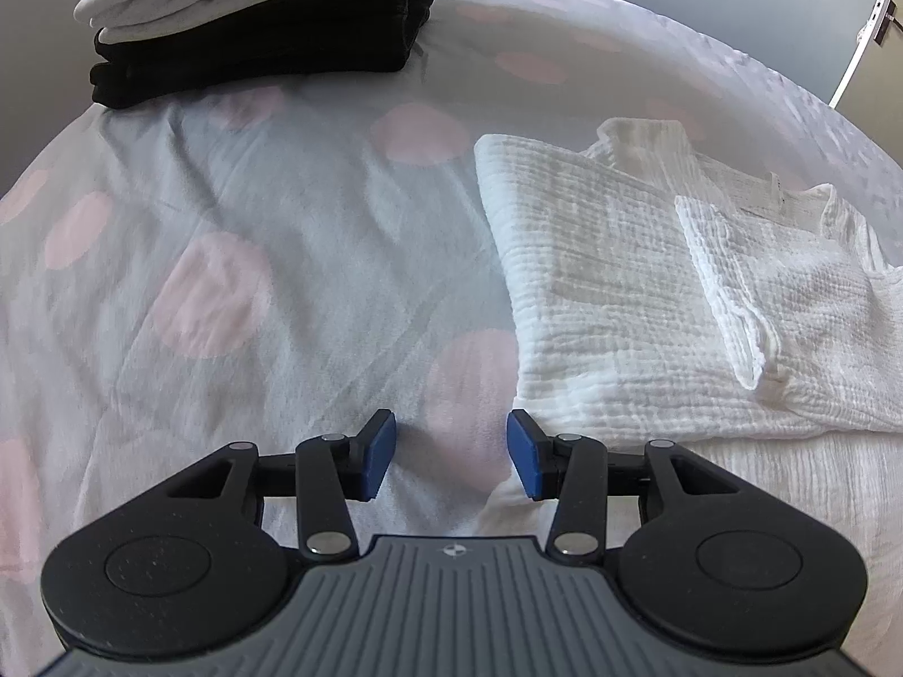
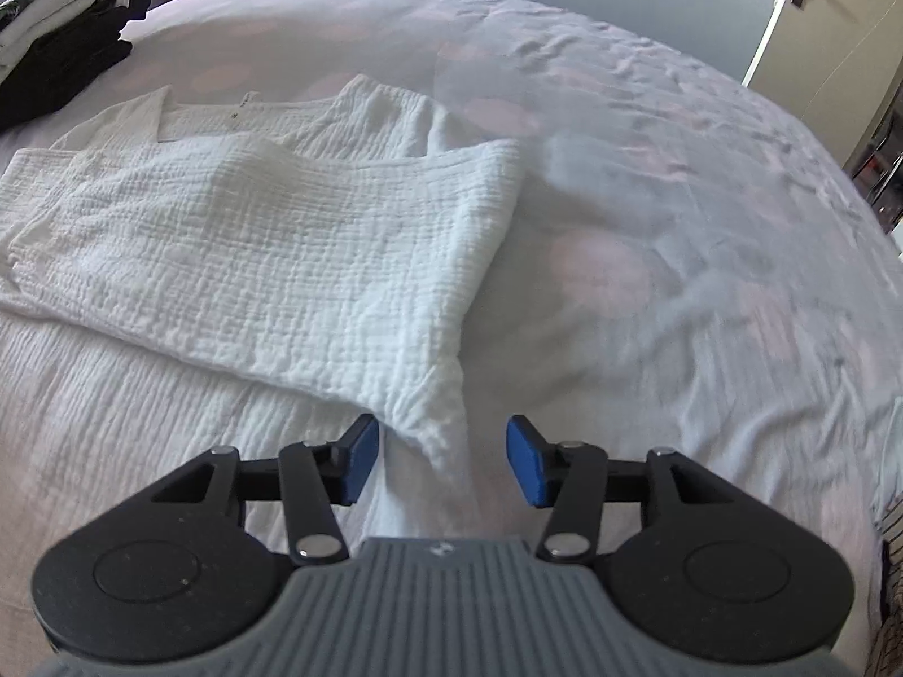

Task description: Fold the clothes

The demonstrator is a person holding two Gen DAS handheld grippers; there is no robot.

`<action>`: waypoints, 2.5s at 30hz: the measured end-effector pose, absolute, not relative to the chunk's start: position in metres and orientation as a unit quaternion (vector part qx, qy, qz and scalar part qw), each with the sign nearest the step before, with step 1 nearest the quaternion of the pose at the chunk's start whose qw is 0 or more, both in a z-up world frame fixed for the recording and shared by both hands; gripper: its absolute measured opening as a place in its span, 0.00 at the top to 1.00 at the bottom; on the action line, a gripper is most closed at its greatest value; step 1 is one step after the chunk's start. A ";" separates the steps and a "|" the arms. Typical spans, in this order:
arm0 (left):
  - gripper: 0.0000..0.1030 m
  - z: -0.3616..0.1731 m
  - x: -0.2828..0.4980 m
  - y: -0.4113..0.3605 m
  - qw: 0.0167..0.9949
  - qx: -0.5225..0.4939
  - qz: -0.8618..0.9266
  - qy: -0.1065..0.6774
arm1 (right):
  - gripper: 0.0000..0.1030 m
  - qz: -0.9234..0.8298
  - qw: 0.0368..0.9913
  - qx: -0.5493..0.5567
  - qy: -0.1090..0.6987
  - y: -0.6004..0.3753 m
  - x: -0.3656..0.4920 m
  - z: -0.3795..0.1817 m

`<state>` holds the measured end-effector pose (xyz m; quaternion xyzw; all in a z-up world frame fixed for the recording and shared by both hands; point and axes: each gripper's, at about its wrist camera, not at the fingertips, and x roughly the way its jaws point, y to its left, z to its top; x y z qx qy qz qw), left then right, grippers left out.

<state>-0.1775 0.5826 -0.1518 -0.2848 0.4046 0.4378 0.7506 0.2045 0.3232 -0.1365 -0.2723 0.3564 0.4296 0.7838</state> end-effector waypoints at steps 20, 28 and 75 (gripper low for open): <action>0.50 -0.151 -0.175 0.582 0.748 -0.276 0.440 0.412 | 0.75 0.384 0.813 -0.162 0.406 0.287 0.231 -0.130; 0.50 -0.152 -0.175 0.581 0.749 -0.273 0.440 0.413 | 0.75 0.432 0.812 -0.156 0.359 0.335 0.213 -0.118; 0.44 -0.074 -0.153 0.469 0.878 -0.090 0.383 0.272 | 0.60 0.462 0.775 -0.209 0.376 0.296 0.170 -0.068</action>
